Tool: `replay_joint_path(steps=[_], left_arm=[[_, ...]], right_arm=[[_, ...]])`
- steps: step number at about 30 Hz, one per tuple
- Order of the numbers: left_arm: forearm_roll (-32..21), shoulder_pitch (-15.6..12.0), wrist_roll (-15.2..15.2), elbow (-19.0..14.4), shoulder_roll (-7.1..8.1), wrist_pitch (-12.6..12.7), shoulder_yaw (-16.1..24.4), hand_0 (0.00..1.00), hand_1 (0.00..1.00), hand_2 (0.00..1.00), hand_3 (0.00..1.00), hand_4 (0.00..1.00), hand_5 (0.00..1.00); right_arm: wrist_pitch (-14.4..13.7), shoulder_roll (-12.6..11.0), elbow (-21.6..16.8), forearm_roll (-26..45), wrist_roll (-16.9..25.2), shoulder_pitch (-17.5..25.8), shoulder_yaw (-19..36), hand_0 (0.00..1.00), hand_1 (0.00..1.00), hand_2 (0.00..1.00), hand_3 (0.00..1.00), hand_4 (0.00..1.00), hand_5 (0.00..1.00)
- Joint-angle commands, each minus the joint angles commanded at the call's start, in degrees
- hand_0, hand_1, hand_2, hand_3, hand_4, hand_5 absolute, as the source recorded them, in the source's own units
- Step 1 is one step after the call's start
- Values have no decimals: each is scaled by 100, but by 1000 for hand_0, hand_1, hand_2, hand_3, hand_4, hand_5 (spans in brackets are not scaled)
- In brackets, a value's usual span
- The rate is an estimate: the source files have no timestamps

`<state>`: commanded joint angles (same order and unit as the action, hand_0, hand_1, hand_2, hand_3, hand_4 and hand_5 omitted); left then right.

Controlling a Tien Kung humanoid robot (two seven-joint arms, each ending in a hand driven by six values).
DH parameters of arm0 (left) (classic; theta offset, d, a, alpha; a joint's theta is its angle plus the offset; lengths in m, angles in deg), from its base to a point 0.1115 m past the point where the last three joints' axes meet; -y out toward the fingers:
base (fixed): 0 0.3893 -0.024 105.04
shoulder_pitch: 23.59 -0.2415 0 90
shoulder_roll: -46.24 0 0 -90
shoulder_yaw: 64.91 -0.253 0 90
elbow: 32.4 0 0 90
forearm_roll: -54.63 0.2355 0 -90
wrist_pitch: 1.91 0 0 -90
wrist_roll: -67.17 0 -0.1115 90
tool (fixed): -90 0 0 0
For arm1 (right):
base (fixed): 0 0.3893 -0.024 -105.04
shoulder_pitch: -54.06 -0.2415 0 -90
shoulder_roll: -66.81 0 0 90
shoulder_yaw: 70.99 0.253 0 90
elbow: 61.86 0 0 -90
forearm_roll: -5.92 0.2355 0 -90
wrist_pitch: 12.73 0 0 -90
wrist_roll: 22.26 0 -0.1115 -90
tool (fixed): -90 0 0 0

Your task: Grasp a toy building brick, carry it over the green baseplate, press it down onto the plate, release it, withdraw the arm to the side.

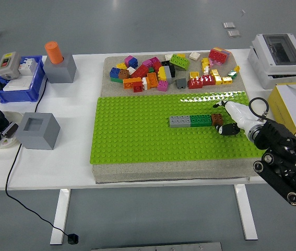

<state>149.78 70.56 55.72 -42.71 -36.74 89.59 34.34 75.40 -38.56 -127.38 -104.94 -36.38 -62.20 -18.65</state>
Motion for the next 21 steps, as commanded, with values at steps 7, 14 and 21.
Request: replay_joint_path(steps=[7, 14, 21], left_arm=[[-16, -9, 2, 0, -7, -2, -11, 656, 641, 597, 618, 685, 239], [-5, -19, -8, 0, -13, -5, -10, 656, 641, 597, 619, 685, 238], [43, -17, -11, 0, -7, -8, 17, 656, 641, 597, 619, 686, 239]], right_arm=[[-13, -261, -549, 63, -10, 189, 101, 807, 860, 931, 809, 730, 126], [-103, -383, -640, -351, 47, 298, 167, 811, 858, 918, 613, 883, 410], [-160, -322, -598, -466, 93, 291, 137, 814, 862, 923, 604, 877, 440]])
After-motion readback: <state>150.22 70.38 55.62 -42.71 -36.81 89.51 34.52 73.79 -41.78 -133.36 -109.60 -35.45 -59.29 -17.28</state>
